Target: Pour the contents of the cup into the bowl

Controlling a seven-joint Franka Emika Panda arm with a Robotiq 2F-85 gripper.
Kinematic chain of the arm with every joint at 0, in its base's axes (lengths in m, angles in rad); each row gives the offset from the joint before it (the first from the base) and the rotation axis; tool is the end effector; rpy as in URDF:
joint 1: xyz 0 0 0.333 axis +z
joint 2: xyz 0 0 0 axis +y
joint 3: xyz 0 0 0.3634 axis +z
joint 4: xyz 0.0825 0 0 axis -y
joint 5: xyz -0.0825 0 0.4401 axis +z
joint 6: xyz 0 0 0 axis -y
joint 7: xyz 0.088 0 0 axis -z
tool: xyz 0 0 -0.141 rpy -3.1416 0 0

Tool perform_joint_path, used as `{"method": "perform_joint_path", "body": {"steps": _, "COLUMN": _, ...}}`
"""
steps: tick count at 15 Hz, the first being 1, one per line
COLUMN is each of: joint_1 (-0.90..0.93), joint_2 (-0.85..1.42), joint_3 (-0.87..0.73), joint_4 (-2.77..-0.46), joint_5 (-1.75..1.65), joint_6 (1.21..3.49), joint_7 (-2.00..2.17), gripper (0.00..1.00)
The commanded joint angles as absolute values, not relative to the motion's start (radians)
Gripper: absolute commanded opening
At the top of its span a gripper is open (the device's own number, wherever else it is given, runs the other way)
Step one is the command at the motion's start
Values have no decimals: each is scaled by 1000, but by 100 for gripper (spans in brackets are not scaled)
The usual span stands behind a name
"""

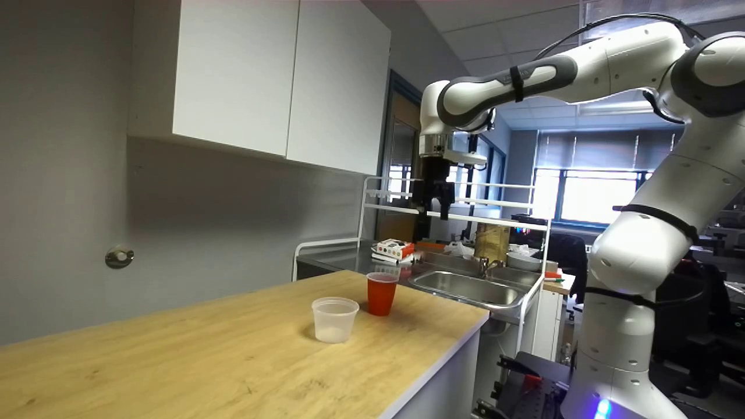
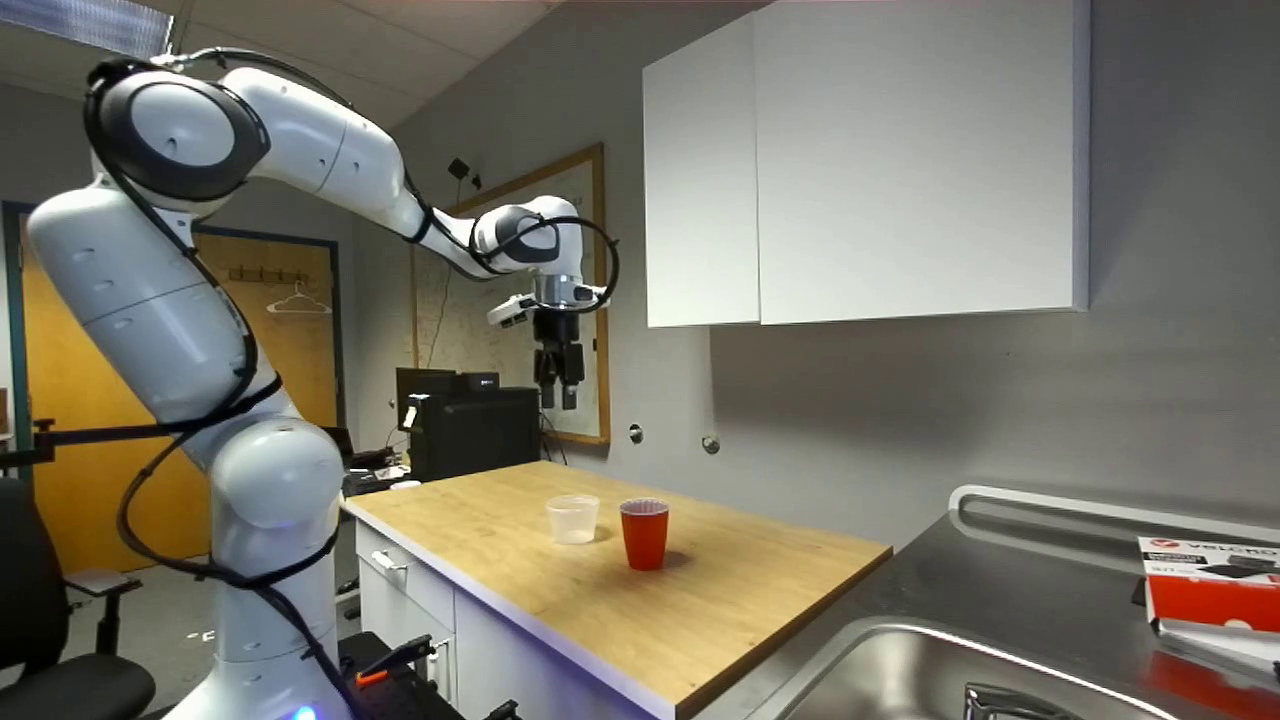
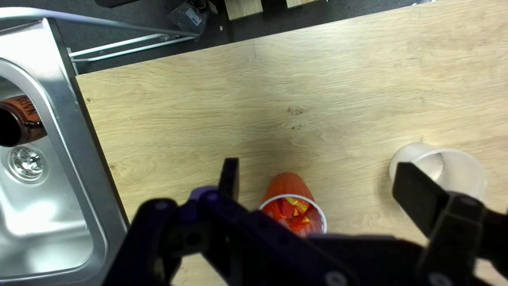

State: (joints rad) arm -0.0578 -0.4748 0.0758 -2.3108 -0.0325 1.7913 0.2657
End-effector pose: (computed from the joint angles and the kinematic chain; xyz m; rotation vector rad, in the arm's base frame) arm 0.4354 0.0066 0.5130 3.0455 -0.3812 -0.0560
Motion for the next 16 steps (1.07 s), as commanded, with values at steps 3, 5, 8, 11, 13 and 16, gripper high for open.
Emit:
{"method": "perform_joint_path", "body": {"steps": 3, "joint_1": -68, "joint_2": -432, "joint_3": 68, "joint_4": -2284, "joint_5": -44, "joint_6": 1808, "joint_7": 312, "gripper": 100}}
{"method": "perform_joint_path", "body": {"steps": 5, "joint_1": -79, "joint_2": -401, "joint_3": 63, "joint_4": -2269, "joint_5": -40, "joint_6": 1840, "joint_7": 343, "gripper": 100}}
{"method": "perform_joint_path", "body": {"steps": 8, "joint_1": -112, "joint_2": -335, "joint_3": 66, "joint_4": -2244, "joint_5": -68, "joint_6": 1929, "joint_7": 443, "gripper": 100}}
{"method": "perform_joint_path", "body": {"steps": 11, "joint_1": -129, "joint_2": -253, "joint_3": 54, "joint_4": -2209, "joint_5": -73, "joint_6": 2007, "joint_7": 491, "gripper": 100}}
{"method": "perform_joint_path", "body": {"steps": 13, "joint_1": -132, "joint_2": -195, "joint_3": 43, "joint_4": -2178, "joint_5": -71, "joint_6": 2038, "joint_7": 506, "gripper": 100}}
{"method": "perform_joint_path", "body": {"steps": 16, "joint_1": -125, "joint_2": -111, "joint_3": 21, "joint_4": -2127, "joint_5": -58, "joint_6": 2054, "joint_7": 495, "gripper": 100}}
